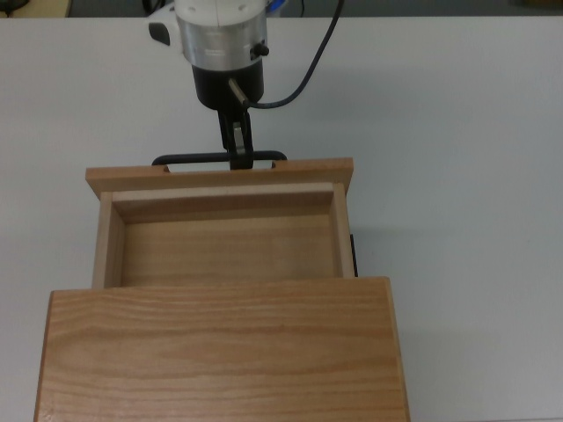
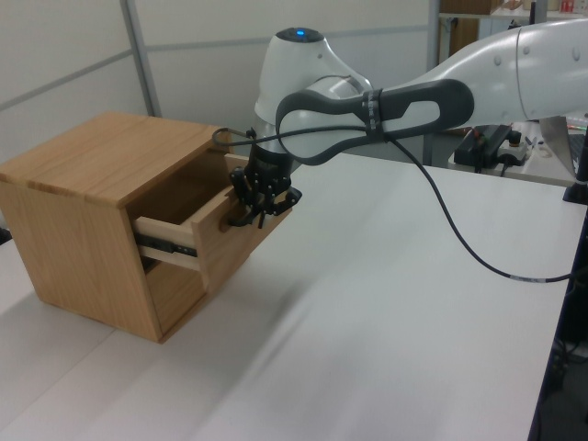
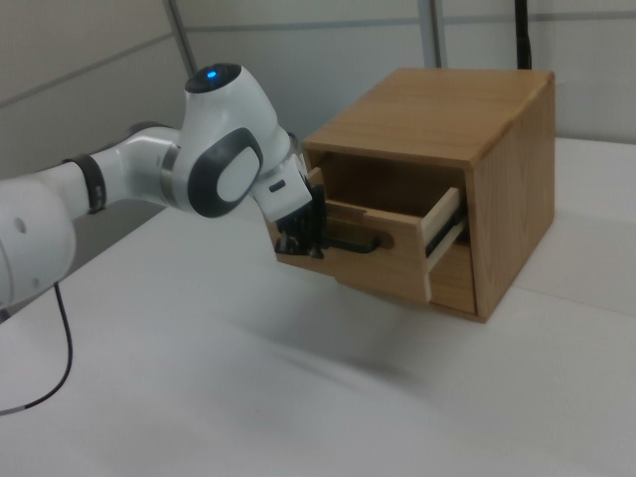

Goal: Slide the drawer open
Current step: 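Pull the handle outward, sliding the upper drawer out of the cabinet, then open the gripper, release the handle and lift the gripper away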

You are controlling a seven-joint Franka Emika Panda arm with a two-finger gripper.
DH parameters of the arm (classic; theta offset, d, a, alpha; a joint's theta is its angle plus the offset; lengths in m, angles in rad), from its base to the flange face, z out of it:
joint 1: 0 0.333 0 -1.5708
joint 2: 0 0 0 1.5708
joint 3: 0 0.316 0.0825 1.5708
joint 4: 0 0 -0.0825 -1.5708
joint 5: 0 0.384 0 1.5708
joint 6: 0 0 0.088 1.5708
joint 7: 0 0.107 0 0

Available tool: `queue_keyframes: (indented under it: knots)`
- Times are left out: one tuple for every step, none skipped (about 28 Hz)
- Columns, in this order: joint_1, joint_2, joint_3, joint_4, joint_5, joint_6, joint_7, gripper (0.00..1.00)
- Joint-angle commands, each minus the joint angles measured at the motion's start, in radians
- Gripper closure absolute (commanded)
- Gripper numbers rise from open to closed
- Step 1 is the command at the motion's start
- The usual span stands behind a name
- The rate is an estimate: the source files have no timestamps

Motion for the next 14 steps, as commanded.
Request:
queue_keyframes:
  knots:
    - [-0.016,-0.068,-0.001,-0.048,-0.005,-0.160,-0.005,1.00]
    - [-0.016,-0.077,-0.001,-0.047,-0.005,-0.185,-0.009,1.00]
    - [-0.016,-0.086,-0.001,-0.047,-0.003,-0.211,-0.015,1.00]
    - [-0.017,-0.101,-0.002,-0.047,-0.003,-0.253,-0.025,1.00]
    - [-0.017,-0.109,-0.002,-0.047,-0.003,-0.274,-0.028,1.00]
    - [-0.017,-0.114,-0.002,-0.047,-0.002,-0.295,-0.029,1.00]
    - [-0.017,-0.118,-0.002,-0.047,-0.002,-0.315,-0.029,1.00]
    - [-0.016,-0.123,-0.002,-0.047,-0.002,-0.349,-0.031,1.00]
    - [-0.016,-0.126,-0.002,-0.047,-0.002,-0.360,-0.034,1.00]
    - [-0.017,-0.129,-0.002,-0.045,-0.002,-0.366,-0.035,1.00]
    - [-0.017,-0.130,-0.004,-0.045,-0.002,-0.364,-0.034,1.00]
    - [-0.017,-0.130,-0.004,-0.045,0.000,-0.360,-0.034,1.00]
    - [-0.017,-0.130,-0.004,-0.044,0.001,-0.354,-0.034,1.00]
    - [-0.017,-0.130,-0.004,-0.044,0.001,-0.351,-0.032,1.00]
